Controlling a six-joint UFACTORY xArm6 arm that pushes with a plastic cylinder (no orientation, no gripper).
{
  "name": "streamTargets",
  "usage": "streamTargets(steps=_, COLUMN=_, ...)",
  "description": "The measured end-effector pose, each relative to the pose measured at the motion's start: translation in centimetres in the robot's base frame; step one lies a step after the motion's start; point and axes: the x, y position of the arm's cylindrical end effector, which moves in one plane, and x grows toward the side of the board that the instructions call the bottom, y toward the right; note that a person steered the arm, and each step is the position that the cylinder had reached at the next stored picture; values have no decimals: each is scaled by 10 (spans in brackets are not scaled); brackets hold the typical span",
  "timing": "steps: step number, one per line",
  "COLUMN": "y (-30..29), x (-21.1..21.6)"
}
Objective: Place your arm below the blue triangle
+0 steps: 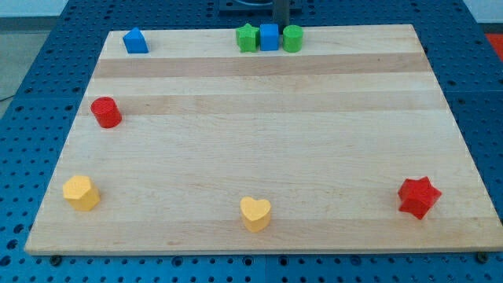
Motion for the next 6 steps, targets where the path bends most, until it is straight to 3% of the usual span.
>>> streamTargets(steps=2, y=19, x=-1)
streamTargets(steps=3, y=57, x=0)
streamTargets(steps=4, y=154, x=-1)
streamTargets(steps=5, y=226, x=23)
streamTargets(steps=6, y=207, x=66)
